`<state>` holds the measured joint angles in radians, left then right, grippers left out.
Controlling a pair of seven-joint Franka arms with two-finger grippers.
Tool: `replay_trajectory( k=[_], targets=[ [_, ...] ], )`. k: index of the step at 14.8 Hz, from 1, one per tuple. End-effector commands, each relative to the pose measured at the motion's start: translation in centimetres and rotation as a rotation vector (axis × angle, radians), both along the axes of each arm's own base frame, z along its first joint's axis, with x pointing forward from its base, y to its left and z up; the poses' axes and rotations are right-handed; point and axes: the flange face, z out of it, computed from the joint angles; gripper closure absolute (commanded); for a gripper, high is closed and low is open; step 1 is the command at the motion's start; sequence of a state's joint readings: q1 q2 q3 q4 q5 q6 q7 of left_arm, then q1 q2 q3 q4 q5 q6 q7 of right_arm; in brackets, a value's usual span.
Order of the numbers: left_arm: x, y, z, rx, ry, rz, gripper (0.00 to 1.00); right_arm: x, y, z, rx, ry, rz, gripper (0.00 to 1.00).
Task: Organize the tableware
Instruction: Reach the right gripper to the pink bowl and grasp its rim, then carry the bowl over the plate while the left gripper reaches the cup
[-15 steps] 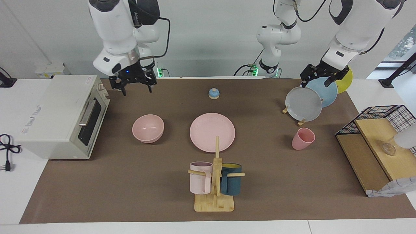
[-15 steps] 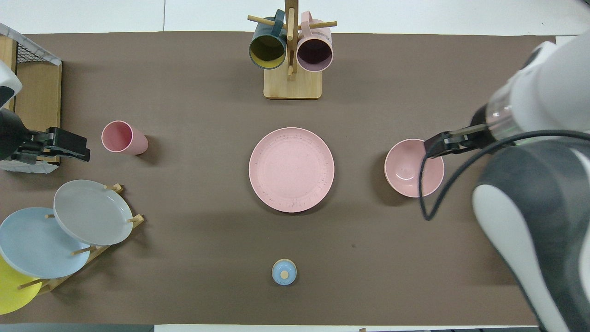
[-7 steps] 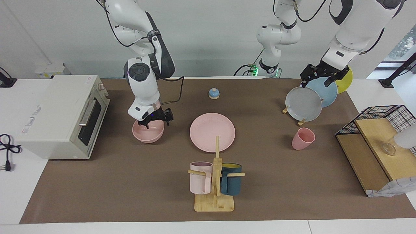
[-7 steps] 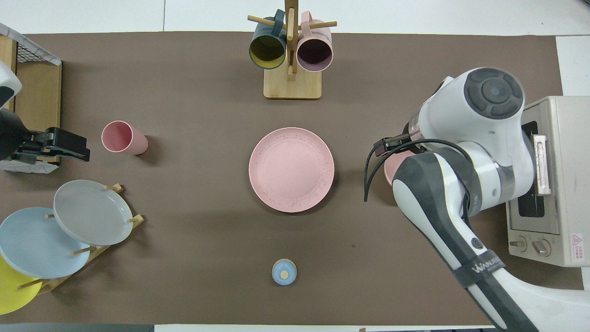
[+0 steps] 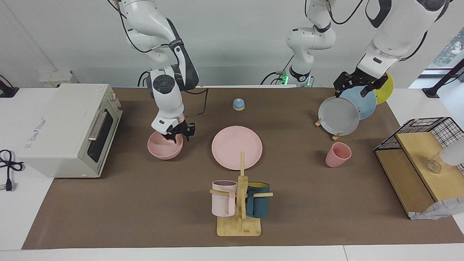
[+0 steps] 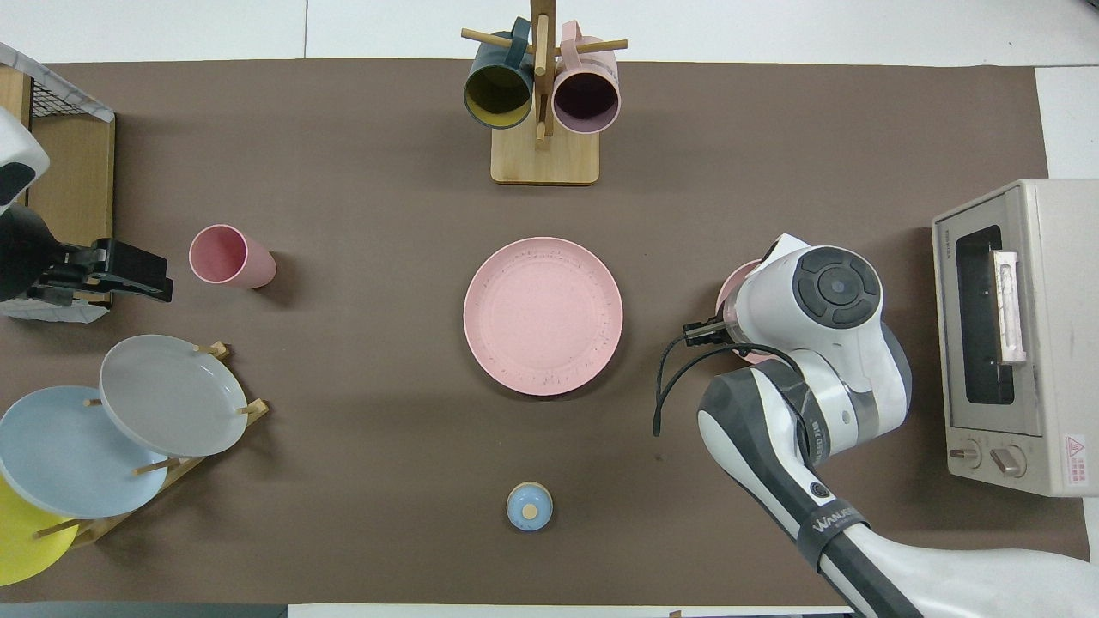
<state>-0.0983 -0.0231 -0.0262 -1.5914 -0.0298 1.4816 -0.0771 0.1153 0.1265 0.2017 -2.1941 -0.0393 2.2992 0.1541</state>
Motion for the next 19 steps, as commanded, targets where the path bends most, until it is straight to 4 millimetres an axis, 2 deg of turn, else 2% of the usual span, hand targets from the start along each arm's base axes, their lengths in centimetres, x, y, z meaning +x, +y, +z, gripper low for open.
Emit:
replay_trajectory(
  k=[1, 3, 5, 6, 8, 10, 11, 13, 15, 16, 19],
  targets=[
    [-0.6, -0.2, 0.1, 0.019, 0.003, 0.000, 0.00, 0.6, 0.5, 1.6, -0.014, 0.004, 0.006, 1.00],
    [-0.6, -0.1, 0.1, 0.019, 0.002, 0.003, 0.00, 2.7, 3.1, 5.2, -0.048, 0.044, 0.052, 1.00],
    [-0.6, -0.1, 0.1, 0.019, 0.002, 0.003, 0.00, 4.2, 6.7, 9.3, -0.075, 0.039, 0.092, 1.00],
    [-0.6, -0.1, 0.1, 0.019, 0.002, 0.000, 0.00, 4.5, 8.8, 10.5, -0.069, 0.047, 0.078, 1.00],
    [-0.4, -0.1, 0.2, 0.017, -0.011, 0.003, 0.00, 4.7, 14.2, 11.8, -0.071, 0.056, 0.016, 1.00],
    [0.2, 0.4, -0.6, 0.011, -0.043, 0.023, 0.00, 3.6, 21.2, 11.4, -0.110, 0.056, -0.018, 1.00],
    [0.7, 0.4, -1.7, 0.008, -0.052, 0.025, 0.00, 3.6, 24.5, 11.6, -0.089, 0.051, -0.060, 1.00],
    [2.8, 0.3, -6.3, 0.004, -0.067, 0.029, 0.00, 2.7, 28.9, 10.9, -0.080, 0.019, -0.067, 1.00],
    [5.6, 0.2, -10.8, -0.001, -0.067, 0.033, 0.00, 2.5, 31.0, 8.7, -0.062, -0.008, -0.102, 1.00],
    [6.9, 0.1, -12.5, -0.001, -0.073, 0.032, 0.00, 2.6, 31.3, 8.2, -0.057, -0.027, -0.112, 1.00],
    [8.8, 0.0, -15.8, -0.005, -0.093, 0.025, 0.00, 2.6, 32.1, 7.6, -0.027, -0.045, -0.118, 1.00]
  ],
)
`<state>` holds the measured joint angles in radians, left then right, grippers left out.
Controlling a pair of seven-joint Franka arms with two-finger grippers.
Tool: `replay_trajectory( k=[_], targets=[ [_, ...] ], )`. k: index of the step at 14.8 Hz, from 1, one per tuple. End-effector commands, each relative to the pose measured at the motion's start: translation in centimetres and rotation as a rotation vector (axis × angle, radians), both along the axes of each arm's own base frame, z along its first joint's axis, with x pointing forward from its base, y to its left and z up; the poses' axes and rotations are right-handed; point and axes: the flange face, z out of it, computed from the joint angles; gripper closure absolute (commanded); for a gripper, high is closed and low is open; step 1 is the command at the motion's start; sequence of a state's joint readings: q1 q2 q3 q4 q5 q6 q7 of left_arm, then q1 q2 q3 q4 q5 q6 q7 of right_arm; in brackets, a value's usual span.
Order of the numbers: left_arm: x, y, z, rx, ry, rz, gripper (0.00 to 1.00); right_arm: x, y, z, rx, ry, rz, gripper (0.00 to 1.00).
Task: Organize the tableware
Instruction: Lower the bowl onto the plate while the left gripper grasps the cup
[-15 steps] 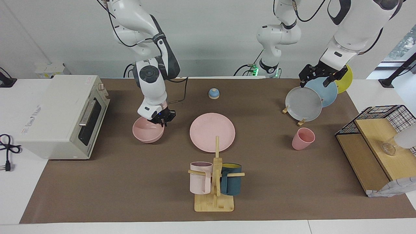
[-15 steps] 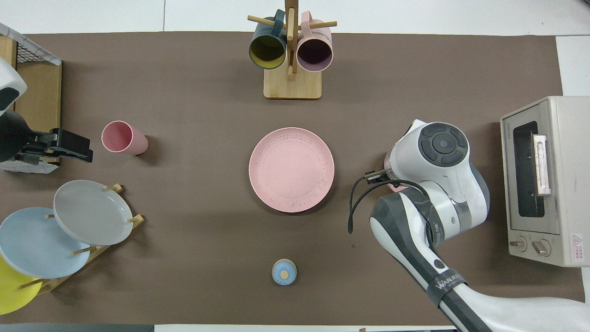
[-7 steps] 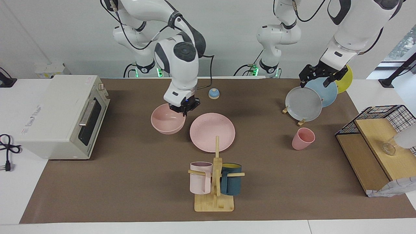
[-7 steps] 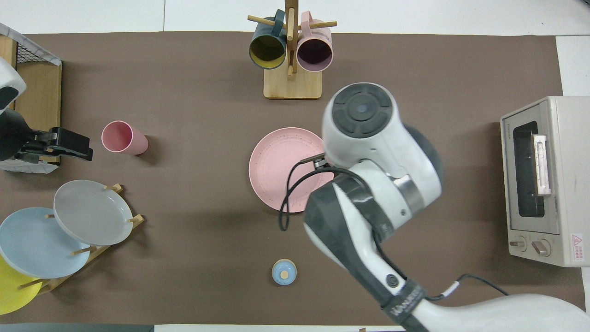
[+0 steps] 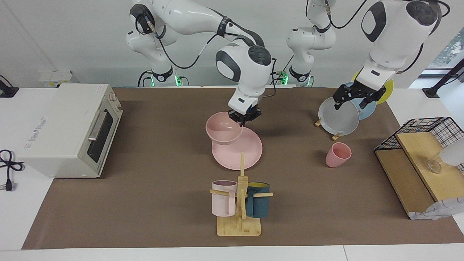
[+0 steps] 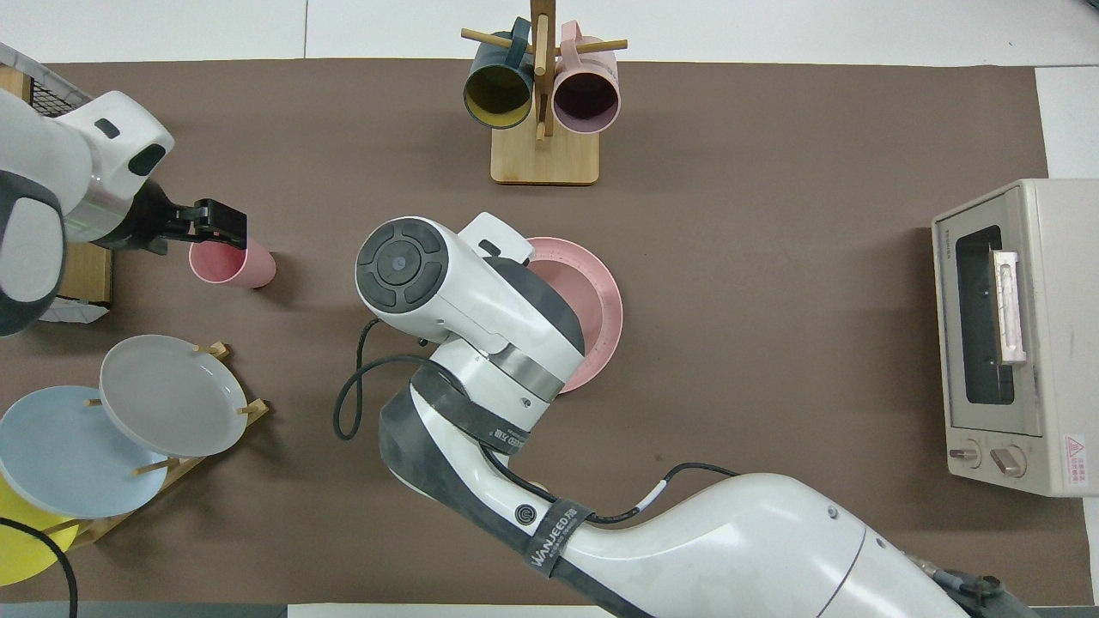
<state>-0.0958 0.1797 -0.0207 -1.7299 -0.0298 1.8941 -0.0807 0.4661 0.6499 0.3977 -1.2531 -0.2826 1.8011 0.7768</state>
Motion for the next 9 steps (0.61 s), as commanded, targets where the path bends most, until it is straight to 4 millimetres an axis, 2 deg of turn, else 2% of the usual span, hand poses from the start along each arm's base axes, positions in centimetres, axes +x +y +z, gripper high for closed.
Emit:
replay_trajectory(
  k=[1, 7, 9],
  targets=[
    [1.3, 0.6, -1.6, 0.007, -0.018, 0.006, 0.00, -0.2, 1.2, -0.1, 0.024, -0.033, -0.014, 1.00],
    [0.0, 0.7, -6.5, 0.009, 0.004, -0.024, 0.00, -0.7, 0.8, -2.0, 0.013, -0.020, -0.010, 1.00],
    [-0.6, 0.5, -7.2, 0.011, 0.016, -0.026, 0.01, -1.0, 0.4, -3.2, 0.011, -0.017, -0.007, 1.00]
  ],
)
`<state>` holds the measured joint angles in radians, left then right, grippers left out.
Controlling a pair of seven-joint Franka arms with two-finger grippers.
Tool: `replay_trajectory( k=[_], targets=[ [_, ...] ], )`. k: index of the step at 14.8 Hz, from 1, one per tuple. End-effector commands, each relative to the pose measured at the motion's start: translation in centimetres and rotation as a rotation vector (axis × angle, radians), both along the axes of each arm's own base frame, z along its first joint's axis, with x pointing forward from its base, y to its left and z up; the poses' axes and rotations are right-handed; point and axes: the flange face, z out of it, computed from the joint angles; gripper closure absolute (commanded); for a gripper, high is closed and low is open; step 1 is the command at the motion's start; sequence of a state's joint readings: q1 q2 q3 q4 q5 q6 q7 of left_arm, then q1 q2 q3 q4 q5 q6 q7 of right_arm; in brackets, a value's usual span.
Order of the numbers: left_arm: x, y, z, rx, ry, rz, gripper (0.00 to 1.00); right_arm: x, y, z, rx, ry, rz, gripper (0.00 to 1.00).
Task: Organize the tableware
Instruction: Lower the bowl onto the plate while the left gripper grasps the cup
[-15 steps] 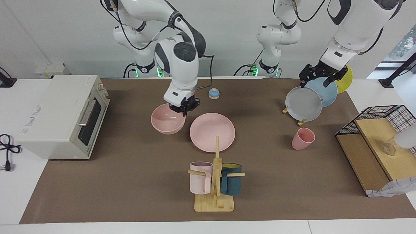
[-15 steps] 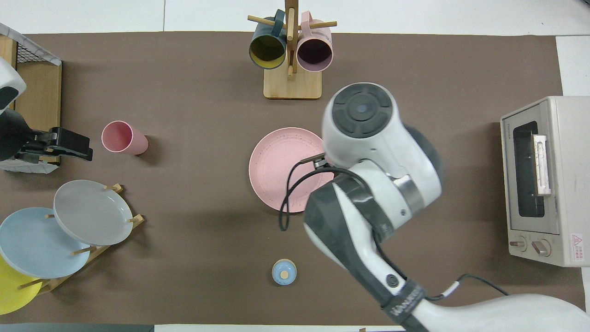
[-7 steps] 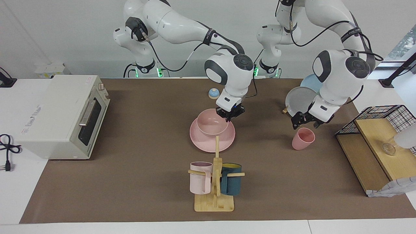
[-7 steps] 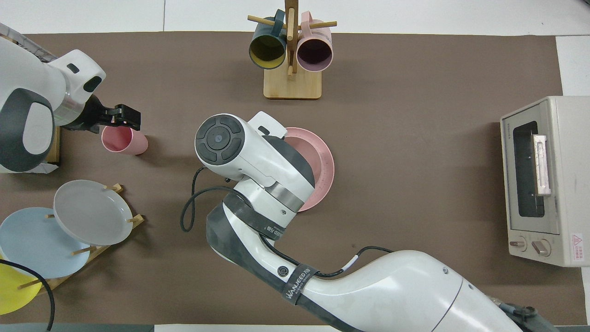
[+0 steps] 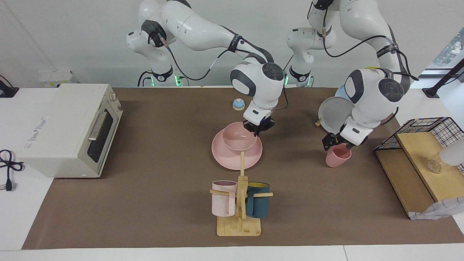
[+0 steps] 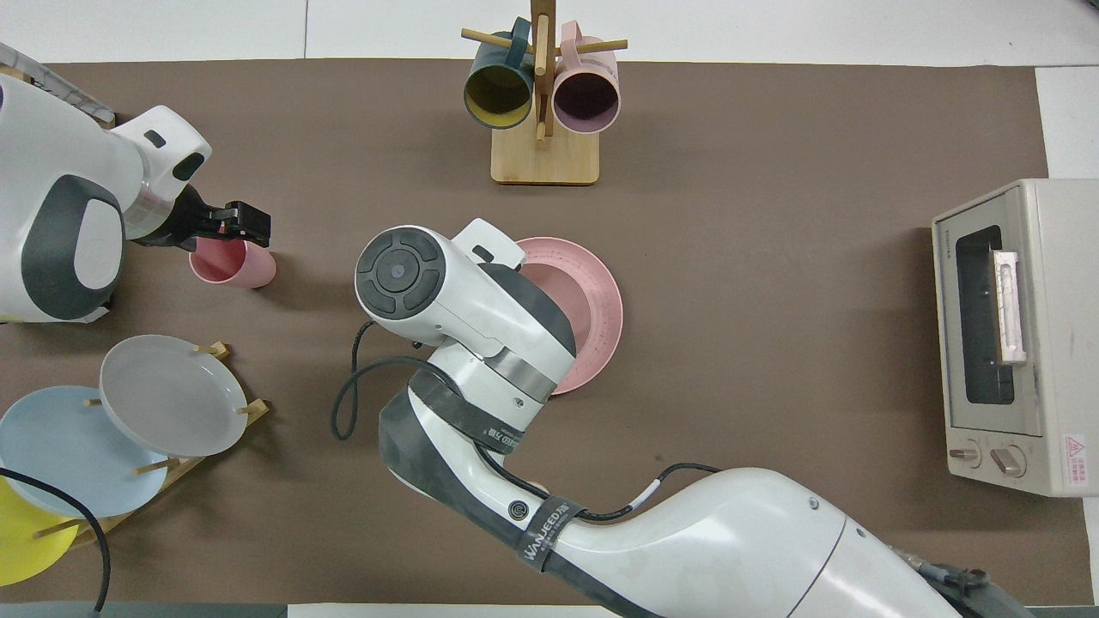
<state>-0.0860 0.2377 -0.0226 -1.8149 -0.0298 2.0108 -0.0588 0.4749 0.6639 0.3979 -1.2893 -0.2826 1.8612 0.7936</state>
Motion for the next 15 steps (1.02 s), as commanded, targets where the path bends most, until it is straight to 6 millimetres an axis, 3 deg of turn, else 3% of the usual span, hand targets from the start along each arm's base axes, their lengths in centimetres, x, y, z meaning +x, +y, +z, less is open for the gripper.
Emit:
replay_trajectory(
  k=[1, 6, 7, 8, 9, 11, 13, 15],
  targets=[
    [-1.1, 0.0, -0.9, 0.009, -0.005, -0.019, 0.01, -0.4, -1.1, -1.6, -0.001, -0.018, -0.012, 1.00],
    [-1.6, -0.2, -2.8, 0.009, -0.012, -0.022, 0.09, -0.8, -1.4, -2.8, 0.007, -0.020, -0.009, 1.00],
    [-1.7, -0.3, -2.9, 0.009, -0.010, -0.036, 0.13, -0.4, -1.8, -2.6, 0.014, -0.018, -0.020, 0.83],
    [-1.7, -0.4, -3.0, 0.008, -0.006, -0.060, 0.25, 0.1, -2.2, -2.3, 0.018, -0.020, -0.029, 0.56],
    [-1.8, -0.6, -3.0, 0.009, -0.005, -0.093, 0.45, 0.2, -2.2, -2.1, 0.014, -0.024, -0.028, 0.01],
    [-1.9, -0.6, -3.2, 0.009, -0.004, -0.122, 0.95, 0.2, -1.6, -0.8, 0.010, -0.034, -0.022, 0.00],
    [-1.9, -0.5, -3.2, 0.012, -0.005, -0.163, 1.00, 1.9, -2.7, 1.7, 0.017, -0.041, -0.055, 0.00],
    [-1.6, -0.4, -2.9, 0.012, -0.005, -0.162, 1.00, 2.8, -3.5, 6.8, 0.026, -0.065, -0.073, 0.00]
  ],
)
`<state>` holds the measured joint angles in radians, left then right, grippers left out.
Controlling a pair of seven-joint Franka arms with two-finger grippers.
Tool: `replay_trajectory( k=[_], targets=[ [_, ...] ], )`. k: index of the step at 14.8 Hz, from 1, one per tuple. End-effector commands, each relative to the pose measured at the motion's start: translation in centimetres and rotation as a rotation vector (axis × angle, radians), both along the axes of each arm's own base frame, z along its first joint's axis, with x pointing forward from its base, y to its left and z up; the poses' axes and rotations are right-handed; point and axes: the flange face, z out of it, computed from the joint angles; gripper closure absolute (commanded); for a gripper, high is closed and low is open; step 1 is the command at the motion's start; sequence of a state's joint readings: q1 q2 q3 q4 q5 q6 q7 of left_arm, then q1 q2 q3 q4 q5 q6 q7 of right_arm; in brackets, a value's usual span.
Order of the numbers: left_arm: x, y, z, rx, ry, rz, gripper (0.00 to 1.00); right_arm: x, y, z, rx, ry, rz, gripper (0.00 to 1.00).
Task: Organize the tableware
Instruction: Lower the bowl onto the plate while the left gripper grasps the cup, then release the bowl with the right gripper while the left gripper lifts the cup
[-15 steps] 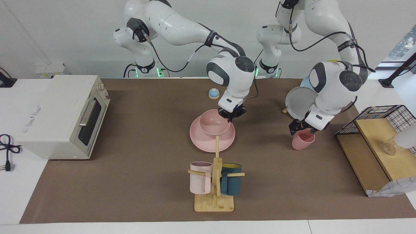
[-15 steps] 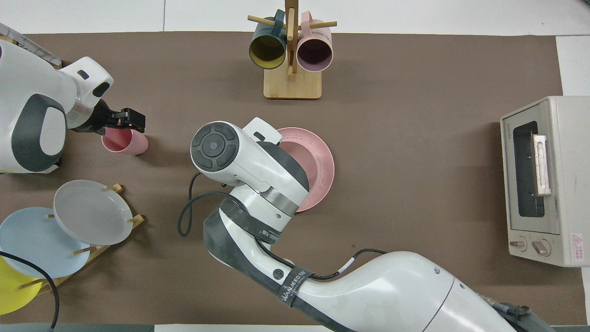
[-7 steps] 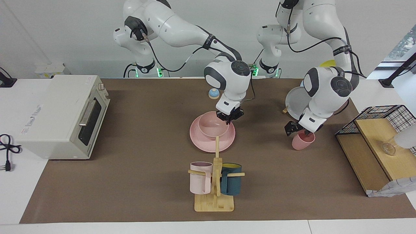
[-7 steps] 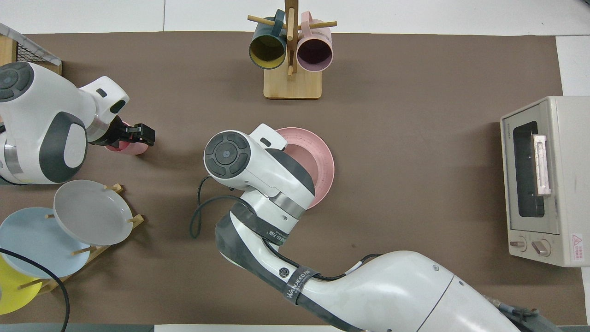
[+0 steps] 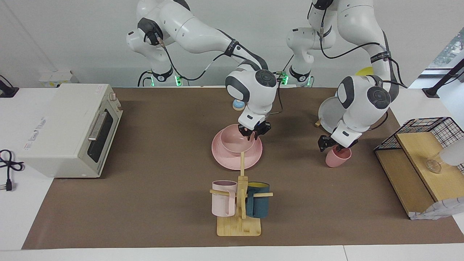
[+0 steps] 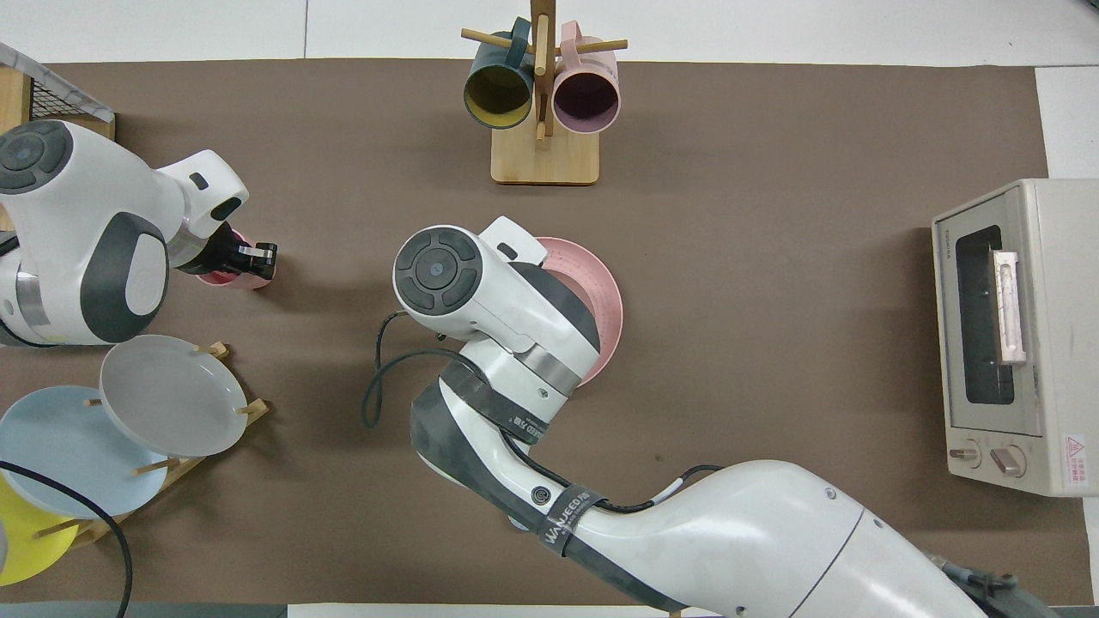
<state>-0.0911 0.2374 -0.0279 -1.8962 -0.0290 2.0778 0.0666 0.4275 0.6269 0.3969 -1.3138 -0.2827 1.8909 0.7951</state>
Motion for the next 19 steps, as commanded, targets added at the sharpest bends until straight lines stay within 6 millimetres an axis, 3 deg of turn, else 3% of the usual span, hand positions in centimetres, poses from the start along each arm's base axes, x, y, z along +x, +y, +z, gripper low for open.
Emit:
replay_trajectory(
  k=[1, 3, 5, 6, 9, 11, 13, 14, 16, 19],
  targets=[
    [-0.2, 0.0, 0.9, 0.015, -0.024, -0.027, 1.00, 1.2, -2.2, 7.7, 0.007, -0.047, -0.028, 0.00],
    [0.4, -0.1, 4.4, 0.015, -0.007, 0.005, 1.00, 2.0, -6.5, 13.3, 0.039, -0.072, -0.017, 0.00],
    [1.3, -1.4, 11.2, 0.014, 0.019, 0.123, 1.00, 2.7, -11.5, 16.9, 0.057, -0.031, -0.054, 0.00],
    [1.1, -3.5, 14.6, 0.002, 0.029, 0.162, 1.00, 2.6, -14.0, 18.1, 0.037, -0.011, -0.049, 0.00],
    [-0.6, -8.9, 21.2, -0.044, 0.068, 0.318, 1.00, 2.7, -21.7, 21.6, -0.035, 0.021, 0.026, 0.00],
    [-1.6, -15.7, 22.3, -0.060, 0.064, 0.385, 1.00, 2.7, -27.1, 22.8, -0.021, 0.068, 0.028, 0.00],
    [-4.0, -22.9, 22.5, -0.084, 0.023, 0.418, 1.00, 2.4, -32.8, 21.8, 0.023, 0.116, 0.010, 0.00],
    [-5.0, -26.4, 21.3, -0.086, 0.019, 0.410, 1.00, 2.1, -35.2, 21.6, 0.022, 0.122, 0.015, 0.00],
    [-6.0, -31.5, 17.5, -0.079, 0.004, 0.448, 1.00, 1.6, -37.4, 21.0, 0.014, 0.132, 0.017, 0.00],
    [-8.3, -34.8, 11.7, -0.029, 0.013, 0.406, 1.00, 1.6, -40.6, 21.7, 0.015, 0.123, 0.023, 0.00]
  ],
)
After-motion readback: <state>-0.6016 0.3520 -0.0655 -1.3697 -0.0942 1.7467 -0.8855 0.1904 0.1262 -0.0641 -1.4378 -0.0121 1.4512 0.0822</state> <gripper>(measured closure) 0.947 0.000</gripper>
